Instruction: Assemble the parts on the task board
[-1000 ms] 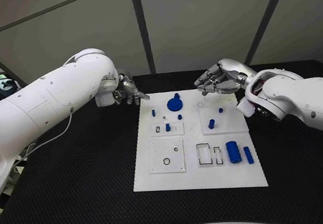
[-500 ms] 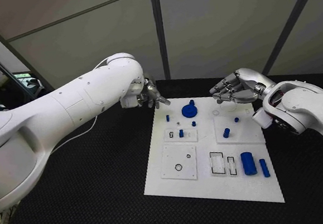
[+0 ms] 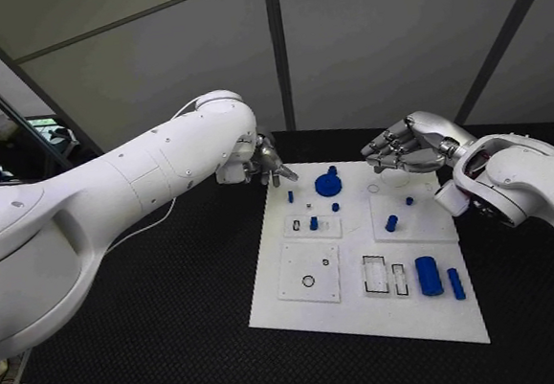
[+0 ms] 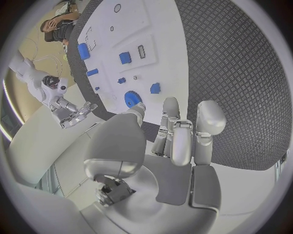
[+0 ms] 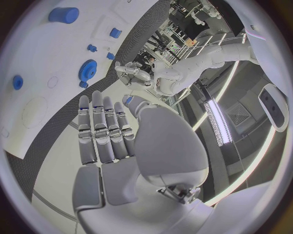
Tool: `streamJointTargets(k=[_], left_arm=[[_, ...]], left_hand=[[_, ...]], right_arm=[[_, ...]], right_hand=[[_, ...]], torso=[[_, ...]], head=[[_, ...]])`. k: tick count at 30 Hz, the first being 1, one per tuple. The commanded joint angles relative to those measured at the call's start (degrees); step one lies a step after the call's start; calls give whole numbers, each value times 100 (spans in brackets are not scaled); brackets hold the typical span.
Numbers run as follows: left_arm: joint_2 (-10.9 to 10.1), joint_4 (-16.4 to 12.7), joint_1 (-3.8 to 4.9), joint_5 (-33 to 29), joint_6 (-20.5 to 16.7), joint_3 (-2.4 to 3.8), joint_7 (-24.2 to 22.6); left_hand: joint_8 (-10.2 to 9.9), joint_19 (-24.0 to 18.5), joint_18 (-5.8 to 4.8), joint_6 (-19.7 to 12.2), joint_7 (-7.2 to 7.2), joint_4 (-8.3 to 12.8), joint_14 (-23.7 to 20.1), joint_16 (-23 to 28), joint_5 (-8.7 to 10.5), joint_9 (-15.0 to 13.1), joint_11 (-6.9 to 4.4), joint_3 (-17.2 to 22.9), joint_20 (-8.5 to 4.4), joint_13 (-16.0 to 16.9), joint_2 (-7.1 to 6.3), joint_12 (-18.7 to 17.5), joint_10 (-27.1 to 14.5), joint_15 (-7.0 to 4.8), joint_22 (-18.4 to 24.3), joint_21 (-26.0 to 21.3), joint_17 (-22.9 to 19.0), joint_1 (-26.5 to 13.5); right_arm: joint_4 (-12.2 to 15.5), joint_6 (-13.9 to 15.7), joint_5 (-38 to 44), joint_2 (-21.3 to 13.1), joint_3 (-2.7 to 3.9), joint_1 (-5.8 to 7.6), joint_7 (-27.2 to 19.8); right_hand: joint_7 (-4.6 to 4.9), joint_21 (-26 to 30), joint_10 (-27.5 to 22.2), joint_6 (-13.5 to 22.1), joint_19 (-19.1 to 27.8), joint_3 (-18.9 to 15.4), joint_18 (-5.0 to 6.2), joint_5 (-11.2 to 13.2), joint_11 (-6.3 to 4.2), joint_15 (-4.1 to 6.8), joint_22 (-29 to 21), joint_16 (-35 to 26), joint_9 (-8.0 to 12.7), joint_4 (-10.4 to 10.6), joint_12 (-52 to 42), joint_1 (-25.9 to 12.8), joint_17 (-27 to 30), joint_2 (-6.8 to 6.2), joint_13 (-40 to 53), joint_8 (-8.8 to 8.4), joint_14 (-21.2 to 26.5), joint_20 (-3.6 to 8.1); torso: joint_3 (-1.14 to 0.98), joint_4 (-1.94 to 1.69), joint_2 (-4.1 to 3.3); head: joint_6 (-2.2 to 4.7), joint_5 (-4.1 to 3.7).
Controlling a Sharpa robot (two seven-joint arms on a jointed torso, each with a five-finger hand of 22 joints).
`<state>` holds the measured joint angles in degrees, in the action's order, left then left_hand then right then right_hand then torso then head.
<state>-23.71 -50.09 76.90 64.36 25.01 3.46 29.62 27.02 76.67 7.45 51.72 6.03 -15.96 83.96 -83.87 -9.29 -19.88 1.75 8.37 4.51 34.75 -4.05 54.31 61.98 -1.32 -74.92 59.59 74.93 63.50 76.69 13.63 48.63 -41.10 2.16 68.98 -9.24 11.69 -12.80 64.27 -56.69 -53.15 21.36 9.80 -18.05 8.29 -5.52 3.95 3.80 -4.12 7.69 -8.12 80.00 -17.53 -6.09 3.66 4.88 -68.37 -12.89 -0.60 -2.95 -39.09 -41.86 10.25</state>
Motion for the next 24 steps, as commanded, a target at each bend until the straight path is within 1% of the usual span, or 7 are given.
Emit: streamJointTargets(k=[1, 6, 9, 13, 17, 20, 24], left_arm=[[39, 50, -30, 47, 95, -4, -10], [92, 112, -105, 51, 79, -7, -20], [99, 122, -130, 62, 89, -7, -10], [103, 122, -147, 73, 109, -7, 4], [118, 129, -158, 76, 116, -7, 8], [128, 133, -164, 77, 114, -7, -1], [138, 132, -173, 78, 89, -7, -23]], left_hand=[[-28, -1, -132, 49, -1, 30, 245, -6, -27, 8, 4, -8, 13, -8, 42, 28, 40, -36, -8, -10, 573, 22], [-32, -2, -132, 50, -1, 34, 242, -2, -26, 9, 5, -6, 13, -9, 46, 28, 38, -36, -9, -11, 566, 32], [-42, -3, -132, 54, -1, 43, 239, 0, -27, 10, 5, 3, 13, -14, 63, 27, 35, -36, -12, -10, 562, 56], [-46, -2, -133, 56, -1, 46, 239, 0, -27, 10, 4, 7, 13, -15, 70, 27, 34, -36, -14, -9, 562, 66], [-56, -6, -131, 63, -1, 58, 236, 2, -28, 11, 4, 19, 12, -20, 90, 27, 31, -36, -15, -15, 558, 96], [-72, -10, -130, 75, -3, 83, 234, 1, -31, 12, 1, 57, 11, -30, 130, 25, 24, -37, -18, -21, 557, 154], [-84, -6, -132, 83, -5, 96, 236, -3, -33, 12, -1, 89, 11, -36, 153, 23, 20, -39, -28, -10, 563, 187]], right_arm=[[-5, 20, 2, 10, 3, 9, -67], [-12, 12, 2, 24, 3, 8, -71], [-17, 9, 2, 28, 3, 8, -72], [-24, 8, 2, 40, 3, 7, -76], [-23, 10, 2, 46, 3, 7, -79], [-19, 10, 2, 46, 4, 7, -79], [-20, 9, 2, 49, 4, 7, -78]], right_hand=[[41, 35, -43, 10, -8, 35, 71, -15, 0, 2, -7, -10, -6, -6, -11, -8, 9, 15, -5, -20, 22, -28], [41, 35, -43, 10, -8, 35, 71, -15, 0, 2, -7, -10, -6, -6, -11, -8, 9, 15, -5, -20, 22, -28], [41, 35, -43, 10, -8, 35, 71, -15, 0, 2, -7, -10, -6, -6, -11, -8, 9, 15, -5, -20, 22, -28], [41, 35, -43, 10, -8, 35, 71, -15, 0, 2, -7, -10, -6, -6, -11, -8, 9, 15, -5, -20, 22, -28], [41, 35, -43, 10, -8, 35, 71, -15, 0, 2, -7, -10, -6, -6, -11, -8, 9, 15, -5, -20, 22, -28], [41, 35, -43, 10, -8, 35, 71, -15, 0, 2, -7, -10, -6, -6, -11, -8, 9, 15, -5, -20, 22, -28], [41, 35, -43, 10, -8, 35, 71, -15, 0, 2, -7, -10, -6, -6, -11, -8, 9, 15, -5, -20, 22, -28]], torso=[[3, 5, 4], [4, 12, 4], [-1, 0, 4], [-3, -7, 6], [-1, -6, 7], [-4, -3, 2], [-3, -2, 8]], head=[[-20, -16], [-40, -42], [-49, -77], [-61, -112], [-71, -117], [-75, -115], [-92, -135]])
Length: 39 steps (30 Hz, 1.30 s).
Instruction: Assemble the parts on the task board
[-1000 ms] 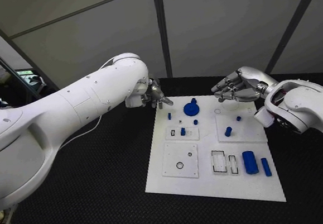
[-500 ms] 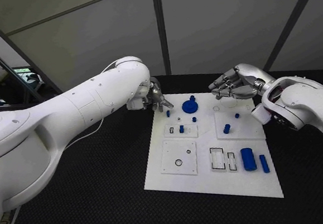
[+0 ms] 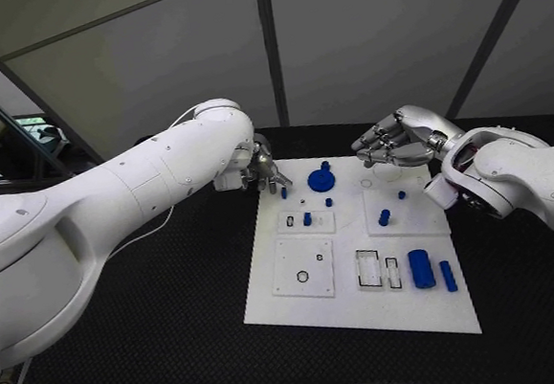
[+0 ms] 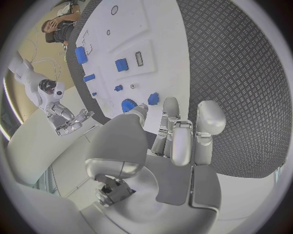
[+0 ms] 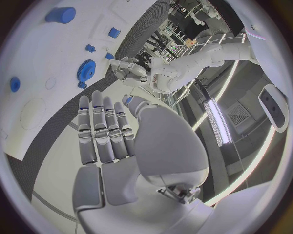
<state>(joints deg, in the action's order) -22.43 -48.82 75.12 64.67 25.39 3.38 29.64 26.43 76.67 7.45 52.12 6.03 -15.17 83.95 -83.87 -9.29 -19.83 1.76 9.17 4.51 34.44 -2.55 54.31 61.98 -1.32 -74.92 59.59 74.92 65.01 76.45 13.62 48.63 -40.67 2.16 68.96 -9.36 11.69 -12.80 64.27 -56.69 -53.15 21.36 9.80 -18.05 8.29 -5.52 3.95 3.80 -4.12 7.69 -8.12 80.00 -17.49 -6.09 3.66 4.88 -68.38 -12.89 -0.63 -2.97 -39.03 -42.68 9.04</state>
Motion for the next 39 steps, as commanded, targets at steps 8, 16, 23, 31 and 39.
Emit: streamJointTargets(k=[8, 16, 23, 31, 39], left_arm=[[7, -8, -1, 47, 42, 0, -83], [1, -27, -6, 46, 27, -1, -138], [15, -25, -15, -11, 55, -1, -177], [35, -8, -22, -41, 95, -5, -216], [59, 15, -41, -51, 4, -12, -252]], left_hand=[[-25, -3, -134, 58, -8, 27, 238, -8, -31, 5, -4, 23, 10, -9, 4, 24, 21, -40, -33, -5, 569, 55], [-25, -4, -134, 82, -15, 47, 240, -13, -28, -1, -9, 46, 8, -15, 0, 25, 19, -43, -38, -5, 576, 86], [-18, -7, -133, 127, -29, 74, 244, -23, -28, -17, -21, 104, 3, -26, 31, 27, 22, -52, -46, -7, 588, 139], [-28, -6, -134, 137, -35, 112, 247, -31, -29, -25, -29, 162, -3, -38, 47, 24, 20, -58, -57, -1, 598, 195], [-52, -9, -134, 146, -52, 245, 248, -39, -28, -44, -46, 354, -17, -68, 135, 9, 12, -74, -74, -5, 605, 394]], right_arm=[[3, 9, 2, 15, 4, 9, -72], [-2, 12, 2, 7, 4, 9, -68], [-3, -7, 2, 15, 4, 9, -69], [-3, -14, 2, 18, 4, 9, -67], [-5, -18, 2, 21, 4, 9, -64]], right_hand=[[43, 42, -44, 12, -9, 41, 70, -16, 1, 1, -7, -10, -6, -4, -11, -14, 8, 21, -5, -21, 25, -29], [44, 44, -45, 13, -9, 42, 70, -19, 2, 0, -7, -10, -6, -2, -11, -18, 9, 23, -5, -21, 26, -30], [45, 47, -46, 13, -9, 43, 70, -23, 3, 0, -7, -10, -6, 1, -11, -23, 10, 26, -5, -21, 26, -31], [45, 47, -46, 13, -9, 43, 70, -23, 3, 0, -7, -10, -6, 1, -11, -23, 10, 26, -5, -21, 26, -31], [45, 47, -46, 13, -9, 43, 70, -23, 3, 0, -7, -10, -6, 1, -11, -23, 10, 26, -5, -21, 26, -31]], torso=[[-5, -3, -3], [-3, -16, 0], [-3, -6, 1], [-3, -8, 0], [0, -1, -2]], head=[[-37, -35], [-84, -66], [-98, -45], [-118, -44], [-126, -52]])
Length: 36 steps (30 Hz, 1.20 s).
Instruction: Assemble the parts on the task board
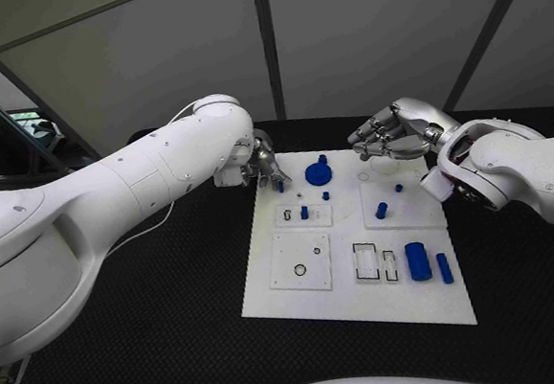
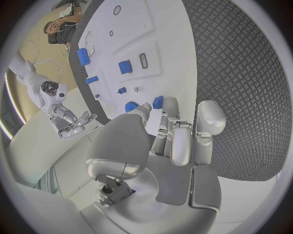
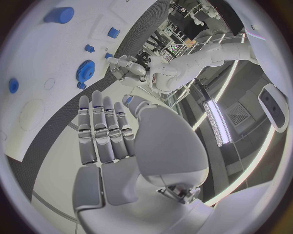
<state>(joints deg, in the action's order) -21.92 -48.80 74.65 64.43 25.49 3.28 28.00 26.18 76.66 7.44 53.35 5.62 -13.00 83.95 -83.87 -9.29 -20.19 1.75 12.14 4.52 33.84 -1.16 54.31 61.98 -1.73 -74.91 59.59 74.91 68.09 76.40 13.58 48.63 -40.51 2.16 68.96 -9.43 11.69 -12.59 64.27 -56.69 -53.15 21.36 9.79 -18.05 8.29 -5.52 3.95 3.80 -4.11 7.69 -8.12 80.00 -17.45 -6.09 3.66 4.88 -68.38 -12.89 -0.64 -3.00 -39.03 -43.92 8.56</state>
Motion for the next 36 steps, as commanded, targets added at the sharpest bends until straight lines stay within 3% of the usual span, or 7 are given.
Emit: streamJointTargets(k=[1, 11, 21, 25, 31, 36], left_arm=[[9, 15, 4, -27, -20, -2, -94], [-32, -51, -11, -255, -149, -3, -189], [-167, -180, -17, -473, -427, -3, -162], [-356, -414, -18, -721, -570, -3, -97], [-745, -1028, -19, -1004, -1020, -5, -55], [-1064, -1599, -63, -1117, -1470, -19, -3]], left_hand=[[-29, -7, -133, 24, -15, 64, 249, -41, -27, -14, -50, 103, -20, -15, 19, 4, 11, -37, -79, -2, 607, 136], [38, 23, -150, 38, -64, 595, 281, -97, -21, -151, -101, 728, -59, -99, 216, -79, 37, -75, -161, 77, 685, 711], [228, 28, -155, -23, -71, 824, 282, -104, -13, -394, -108, 1275, -67, -146, 200, -119, 118, -77, -211, 91, 690, 661], [316, 28, -155, -64, -81, 885, 283, -106, -11, -496, -111, 1467, -68, -164, 158, -126, 140, -83, -227, 88, 690, 569], [462, 63, -164, -105, -98, 988, 293, -114, -9, -646, -130, 1731, -82, -155, 75, -110, 197, -99, -273, 142, 703, 455], [728, 142, -184, -168, -143, 1121, 341, -172, -14, -887, -178, 2364, -128, -97, -173, -63, 332, -142, -359, 254, 793, 89]], right_arm=[[0, -16, 2, 6, 3, 9, -56], [-5, -32, 2, 10, 3, 10, -45], [-2, -48, 2, 0, 3, 10, -32], [2, -53, 2, -17, 3, 10, -26], [13, -60, 2, -46, 3, 10, -17], [20, -72, 2, -56, 3, 10, -15]], right_hand=[[45, 25, -46, 13, -9, 43, 70, -23, 3, 0, -7, -10, -6, 1, -11, -23, 6, 26, -5, -21, 27, -31], [45, 25, -46, 13, -9, 43, 70, -23, 3, 0, -7, -10, -6, 1, -11, -23, 6, 26, -5, -21, 27, -31], [45, 25, -46, 13, -9, 43, 70, -23, 3, 0, -7, -10, -6, 1, -11, -23, 6, 26, -5, -21, 27, -31], [45, 25, -46, 13, -9, 43, 70, -23, 3, 0, -7, -10, -6, 1, -11, -23, 6, 26, -5, -21, 27, -31], [45, 35, -49, 14, -11, 47, 70, -34, 4, 0, -7, -9, -6, 7, -12, -38, 9, 29, -5, -21, 29, -34], [45, 35, -49, 14, -11, 47, 70, -34, 4, 0, -7, -9, -6, 7, -12, -38, 9, 29, -5, -21, 29, -34]], torso=[[-1, 3, 1], [1, -2, 0], [-2, -1, 4], [-3, -14, 6], [-7, -29, 7], [-8, -26, 8]], head=[[-11, -7], [-41, -49], [-49, -61], [-56, -81], [-57, -92], [-68, -94]])
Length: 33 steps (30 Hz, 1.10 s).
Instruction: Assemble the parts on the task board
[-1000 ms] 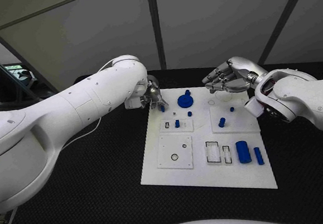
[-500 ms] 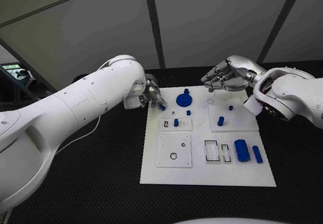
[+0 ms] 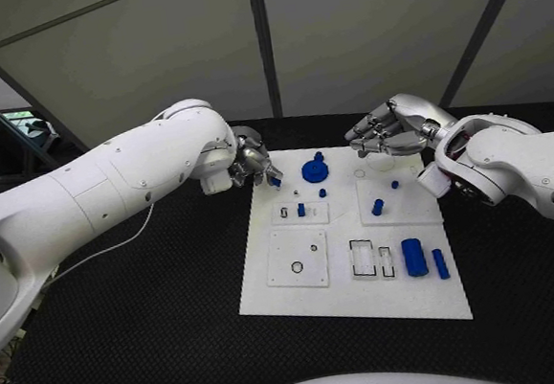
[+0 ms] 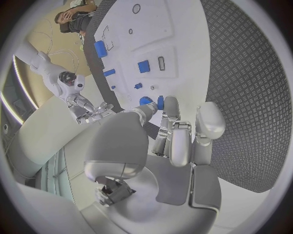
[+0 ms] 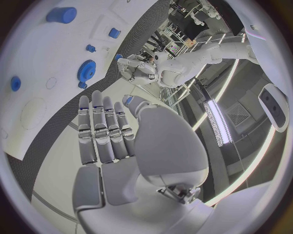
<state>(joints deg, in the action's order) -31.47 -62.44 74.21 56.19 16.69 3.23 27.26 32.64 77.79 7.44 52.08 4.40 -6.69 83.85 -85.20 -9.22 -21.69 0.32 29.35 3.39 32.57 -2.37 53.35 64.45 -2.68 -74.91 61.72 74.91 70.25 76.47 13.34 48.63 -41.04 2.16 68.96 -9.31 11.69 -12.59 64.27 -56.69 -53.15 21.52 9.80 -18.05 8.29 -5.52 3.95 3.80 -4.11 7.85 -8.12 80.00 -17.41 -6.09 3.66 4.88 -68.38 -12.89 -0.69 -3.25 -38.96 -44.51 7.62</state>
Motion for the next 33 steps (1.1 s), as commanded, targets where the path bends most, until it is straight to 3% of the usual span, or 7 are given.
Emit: streamJointTargets(k=[1, 11, 15, 23, 33], left_arm=[[-171, -347, -31, -302, -676, -35, 87], [-609, -1256, -187, 215, -1325, -252, 202], [-702, -1478, -252, 430, -1416, -314, 247], [-778, -1680, -375, 706, -1526, -357, 298], [-767, -1724, -407, 985, -1404, -364, 354]], left_hand=[[107, 39, -190, -43, -25, 510, 355, -44, -21, -760, -38, 707, -13, 39, -74, 42, 101, -58, -370, 55, 804, -162], [285, 187, -237, -22, -83, 693, 441, -165, -17, -907, -94, 1196, -63, 162, -273, 146, 312, -106, -505, 306, 1002, -429], [317, 341, -296, 4, -112, 738, 461, -184, -13, -936, -125, 1311, -93, 442, -324, 361, 516, -139, -641, 617, 1030, -526], [361, 384, -308, 45, -142, 792, 475, -194, -13, -970, -154, 1437, -122, 709, -374, 568, 675, -167, -679, 680, 1047, -629], [379, 403, -315, 58, -154, 800, 469, -176, -7, -985, -165, 1461, -131, 810, -391, 650, 735, -177, -698, 717, 1019, -675]], right_arm=[[13, -50, 2, -4, 3, 10, -27], [10, -64, 2, -3, 3, 10, -23], [20, -49, 2, -8, 3, 9, -34], [27, -32, 2, -21, 3, 9, -43], [22, -41, 2, -16, 3, 9, -57]], right_hand=[[45, 35, -49, 14, -11, 31, 69, -34, 3, 0, -7, -9, -6, -9, -12, -38, 5, 29, -5, -21, 30, -34], [45, 35, -49, 14, -11, 31, 69, -34, 3, 0, -7, -9, -6, -9, -12, -38, 5, 29, -5, -21, 30, -34], [45, 36, -49, 15, -11, 31, 69, -35, 3, -1, -7, -9, -6, -9, -12, -39, 6, 29, -5, -21, 30, -34], [45, 39, -51, 16, -12, 32, 70, -37, 3, -1, -7, -9, -6, -10, -12, -41, 7, 28, -5, -21, 32, -35], [44, 42, -52, 17, -12, 36, 70, -40, 2, 0, -7, -9, -6, -13, -12, -39, 8, 28, -5, -21, 32, -35]], torso=[[-4, 0, 1], [2, 2, -2], [2, 11, -3], [2, 15, -6], [5, 19, -7]], head=[[-11, 5], [-25, 12], [-38, 23], [-69, 10], [-110, -18]])
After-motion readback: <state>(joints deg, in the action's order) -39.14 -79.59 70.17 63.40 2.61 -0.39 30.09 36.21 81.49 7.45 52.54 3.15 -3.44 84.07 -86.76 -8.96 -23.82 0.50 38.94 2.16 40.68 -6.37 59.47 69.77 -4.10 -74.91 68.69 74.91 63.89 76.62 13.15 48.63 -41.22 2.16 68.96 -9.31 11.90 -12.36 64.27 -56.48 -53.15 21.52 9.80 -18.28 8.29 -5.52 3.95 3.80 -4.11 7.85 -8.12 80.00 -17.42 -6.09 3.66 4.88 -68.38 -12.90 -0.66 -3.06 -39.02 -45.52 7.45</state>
